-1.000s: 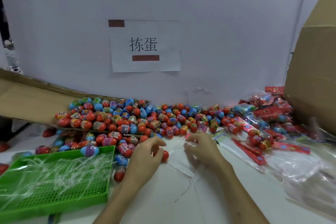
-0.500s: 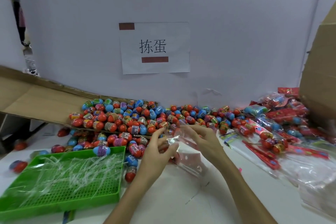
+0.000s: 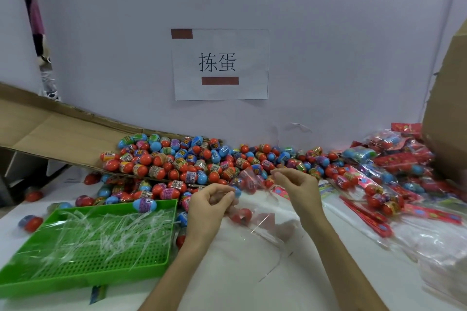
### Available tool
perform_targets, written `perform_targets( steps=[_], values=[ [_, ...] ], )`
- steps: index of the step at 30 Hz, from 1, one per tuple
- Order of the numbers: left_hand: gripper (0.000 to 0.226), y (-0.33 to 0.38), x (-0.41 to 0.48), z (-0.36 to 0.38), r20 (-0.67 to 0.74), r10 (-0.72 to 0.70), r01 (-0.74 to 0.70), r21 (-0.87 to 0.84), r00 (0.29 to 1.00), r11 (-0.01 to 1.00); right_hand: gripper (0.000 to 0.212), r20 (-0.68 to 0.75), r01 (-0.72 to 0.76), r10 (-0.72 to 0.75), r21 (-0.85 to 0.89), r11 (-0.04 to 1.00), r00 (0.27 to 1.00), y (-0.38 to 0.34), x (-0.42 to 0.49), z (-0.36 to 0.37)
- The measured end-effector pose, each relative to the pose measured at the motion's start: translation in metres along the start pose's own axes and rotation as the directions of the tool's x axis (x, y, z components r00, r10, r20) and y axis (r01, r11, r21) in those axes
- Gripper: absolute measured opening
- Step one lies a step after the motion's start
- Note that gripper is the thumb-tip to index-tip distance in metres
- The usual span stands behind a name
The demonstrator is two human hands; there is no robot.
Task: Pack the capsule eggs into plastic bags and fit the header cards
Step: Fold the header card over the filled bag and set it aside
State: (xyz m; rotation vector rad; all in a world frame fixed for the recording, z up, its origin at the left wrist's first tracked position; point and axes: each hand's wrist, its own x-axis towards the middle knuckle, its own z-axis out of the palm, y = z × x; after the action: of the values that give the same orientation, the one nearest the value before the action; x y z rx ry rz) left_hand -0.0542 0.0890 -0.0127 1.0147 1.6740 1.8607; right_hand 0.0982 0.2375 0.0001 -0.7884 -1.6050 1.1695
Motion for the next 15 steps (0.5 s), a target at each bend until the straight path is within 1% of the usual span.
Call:
perform_targets(
  steps=[1,2,3,4,5,6,7,9,10,11,12,13,14,15],
  values=[
    [0.010,0.000,0.000,0.000,-0.016,-0.003,0.003,-0.008,1.000,1.000,0.021,-0.069,-0.027,0.019,-0.121,0.992,0.997,0.004,0.004,-0.003],
    [0.008,0.000,0.000,0.000,-0.033,-0.009,0.008,-0.018,0.999,1.000,0.036,-0.113,-0.069,0.031,-0.347,0.935,0.993,0.008,0.008,-0.007],
    [0.006,0.000,0.000,0.000,-0.050,-0.012,0.011,-0.023,0.999,1.000,0.056,-0.124,-0.120,0.059,-0.575,0.809,0.991,0.013,0.011,-0.011],
    [0.006,0.000,0.001,0.000,-0.066,-0.010,0.009,-0.020,0.998,1.000,0.074,-0.129,-0.152,0.085,-0.721,0.676,0.988,0.016,0.012,-0.013],
    [0.006,0.000,0.001,0.000,-0.080,-0.007,0.007,-0.008,0.997,1.000,0.085,-0.134,-0.170,0.105,-0.786,0.595,0.985,0.018,0.012,-0.015],
    [0.008,-0.001,0.001,0.000,-0.092,-0.007,0.008,0.008,0.996,1.000,0.090,-0.137,-0.175,0.109,-0.808,0.562,0.984,0.017,0.013,-0.016],
    [0.009,-0.001,0.002,0.000,-0.104,-0.007,0.010,0.023,0.995,1.000,0.090,-0.140,-0.160,0.079,-0.816,0.556,0.987,0.017,0.012,-0.015],
    [0.012,-0.002,0.002,-0.001,-0.130,-0.002,0.008,0.050,0.992,0.999,0.083,-0.089,-0.048,-0.047,-0.830,0.555,0.995,0.013,0.010,-0.011],
    [0.013,-0.002,0.002,-0.001,-0.143,0.002,0.006,0.054,0.990,0.999,0.077,-0.027,0.034,-0.092,-0.797,0.603,0.995,0.010,0.008,-0.008],
    [0.014,-0.001,0.002,-0.001,-0.157,0.006,0.003,0.053,0.988,0.999,0.068,0.047,0.107,-0.105,-0.705,0.701,0.993,0.007,0.006,-0.005],
    [0.015,0.000,0.001,-0.001,-0.172,0.010,-0.001,0.051,0.985,0.999,0.057,0.123,0.140,-0.084,-0.576,0.805,0.989,0.002,0.002,0.000],
    [0.016,0.000,0.001,-0.002,-0.187,0.014,-0.004,0.052,0.982,0.999,0.049,0.184,0.142,-0.061,-0.467,0.873,0.981,-0.001,-0.001,0.004],
    [0.016,0.000,0.001,-0.002,-0.197,0.018,-0.008,0.053,0.980,0.999,0.045,0.214,0.137,-0.050,-0.414,0.900,0.976,-0.004,-0.004,0.006],
    [0.015,0.001,0.001,-0.003,-0.203,0.023,-0.014,0.048,0.979,0.999,0.044,0.223,0.127,-0.037,-0.408,0.904,0.974,-0.006,-0.007,0.008]
  ],
)
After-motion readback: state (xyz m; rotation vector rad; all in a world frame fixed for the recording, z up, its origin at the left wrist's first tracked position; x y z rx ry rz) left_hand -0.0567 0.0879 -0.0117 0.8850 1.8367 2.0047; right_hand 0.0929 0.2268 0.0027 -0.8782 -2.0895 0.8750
